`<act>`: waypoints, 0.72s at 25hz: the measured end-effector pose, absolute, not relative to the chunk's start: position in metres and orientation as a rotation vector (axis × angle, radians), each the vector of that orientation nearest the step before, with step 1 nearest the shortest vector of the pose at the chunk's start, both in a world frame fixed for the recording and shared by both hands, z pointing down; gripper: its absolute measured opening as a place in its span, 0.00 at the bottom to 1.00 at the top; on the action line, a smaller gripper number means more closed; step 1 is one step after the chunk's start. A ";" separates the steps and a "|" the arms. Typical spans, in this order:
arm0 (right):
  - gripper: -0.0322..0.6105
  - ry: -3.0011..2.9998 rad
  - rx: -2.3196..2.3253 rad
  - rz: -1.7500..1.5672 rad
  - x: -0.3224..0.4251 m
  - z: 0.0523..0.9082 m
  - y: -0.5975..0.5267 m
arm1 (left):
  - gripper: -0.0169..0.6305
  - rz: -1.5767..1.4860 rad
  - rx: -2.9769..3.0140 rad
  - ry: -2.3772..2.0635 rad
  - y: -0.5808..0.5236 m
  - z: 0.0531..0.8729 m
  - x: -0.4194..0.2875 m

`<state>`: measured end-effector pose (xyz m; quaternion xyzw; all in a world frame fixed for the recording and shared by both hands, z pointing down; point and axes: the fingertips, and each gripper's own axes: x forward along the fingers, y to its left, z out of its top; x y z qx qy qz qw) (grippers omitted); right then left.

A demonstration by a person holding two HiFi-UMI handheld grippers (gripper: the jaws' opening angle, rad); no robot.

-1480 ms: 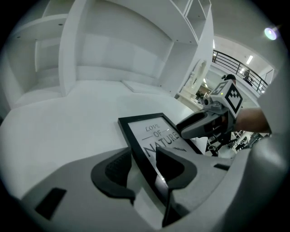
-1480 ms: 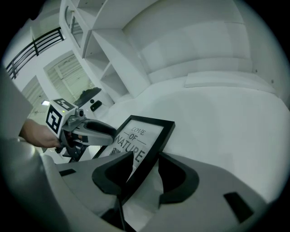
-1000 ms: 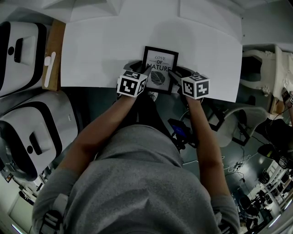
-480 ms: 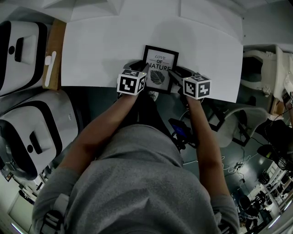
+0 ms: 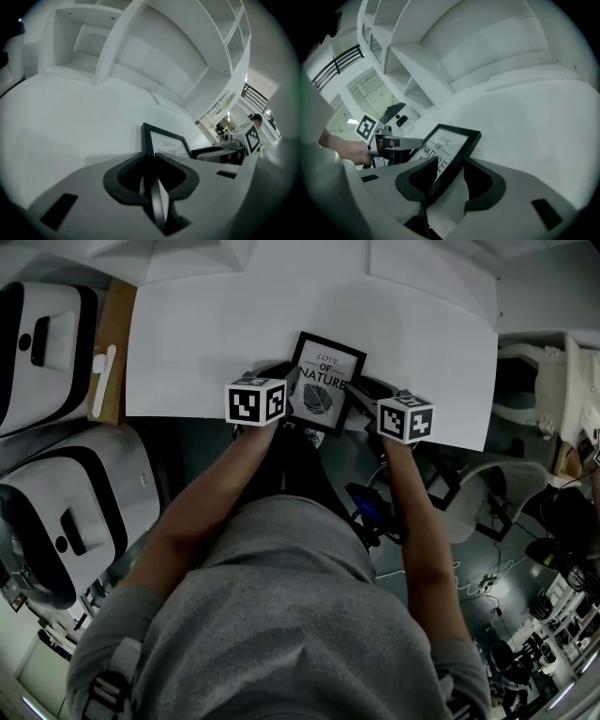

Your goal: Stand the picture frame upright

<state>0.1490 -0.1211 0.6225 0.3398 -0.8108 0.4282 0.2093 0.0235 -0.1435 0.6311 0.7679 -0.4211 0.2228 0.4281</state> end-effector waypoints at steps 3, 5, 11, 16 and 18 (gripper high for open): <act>0.32 -2.282 0.967 1.236 0.150 0.619 -0.123 | 0.14 0.508 1.917 -1.046 -0.145 0.626 0.021; 0.32 -2.291 0.971 1.271 0.150 0.618 -0.123 | 0.14 0.467 1.899 -1.040 -0.145 0.627 0.018; 0.32 -2.330 0.922 1.428 0.142 0.612 -0.118 | 0.14 0.394 1.894 -1.037 -0.146 0.624 0.013; 0.32 -2.377 0.800 1.605 0.125 0.604 -0.113 | 0.14 0.305 1.909 -1.018 -0.149 0.618 0.012; 0.32 -2.391 0.787 1.602 0.121 0.603 -0.114 | 0.14 0.291 1.909 -1.019 -0.149 0.618 0.012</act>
